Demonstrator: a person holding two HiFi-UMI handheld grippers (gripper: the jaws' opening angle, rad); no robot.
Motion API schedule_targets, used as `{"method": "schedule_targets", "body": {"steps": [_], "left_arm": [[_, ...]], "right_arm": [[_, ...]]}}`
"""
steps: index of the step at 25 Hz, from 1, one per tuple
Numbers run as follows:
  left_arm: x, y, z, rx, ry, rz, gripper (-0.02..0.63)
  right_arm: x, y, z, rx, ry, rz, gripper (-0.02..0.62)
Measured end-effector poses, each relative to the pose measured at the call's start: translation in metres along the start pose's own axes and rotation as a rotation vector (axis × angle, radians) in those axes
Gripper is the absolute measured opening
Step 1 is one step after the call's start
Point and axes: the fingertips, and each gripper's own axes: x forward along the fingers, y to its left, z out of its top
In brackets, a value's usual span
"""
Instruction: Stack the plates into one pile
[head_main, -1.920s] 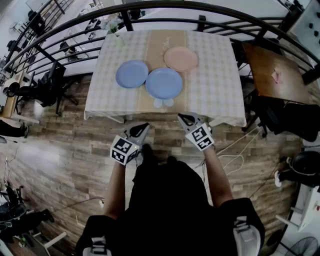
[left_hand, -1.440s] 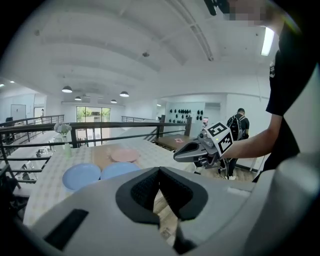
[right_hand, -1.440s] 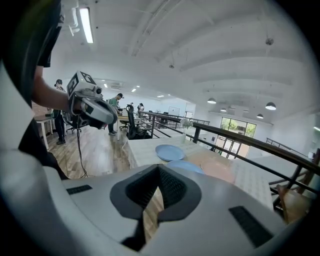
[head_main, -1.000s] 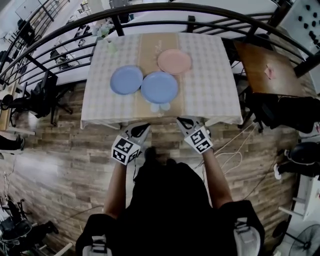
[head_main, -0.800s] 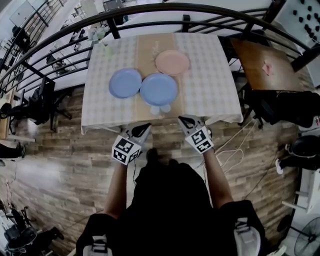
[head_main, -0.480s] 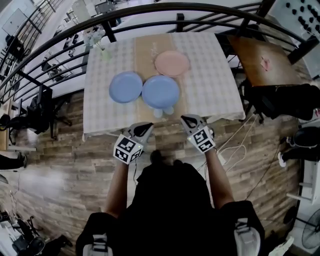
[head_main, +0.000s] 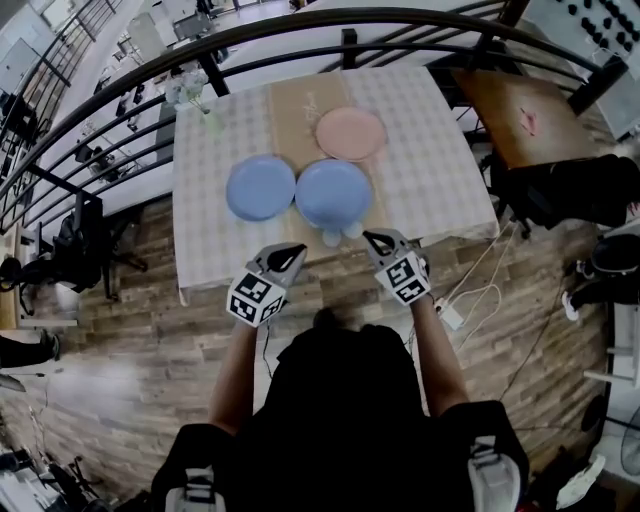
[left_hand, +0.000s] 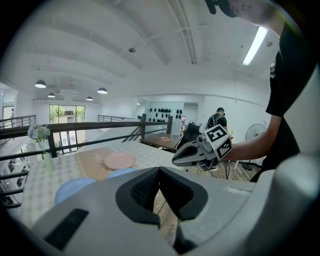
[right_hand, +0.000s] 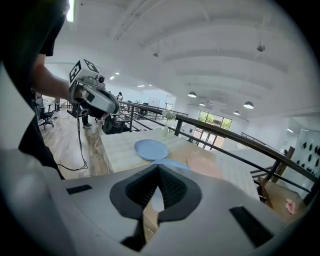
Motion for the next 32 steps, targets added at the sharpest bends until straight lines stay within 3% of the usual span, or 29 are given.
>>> {"method": "schedule_targets", "body": {"steps": [19,32], "left_arm": [[-0.041,0.044,-0.024,0.003,0.001,-0.003,0.001],[-0.050,0.055,-0.029,-0.031,-0.012,0.087,0.000]], "right_arm": [[0.049,0.021,0.015,0.008,0.007,-0.037,-0.002],[0.072,0.019,0.003,-0.089,0.044,0.053,-0.002]]}}
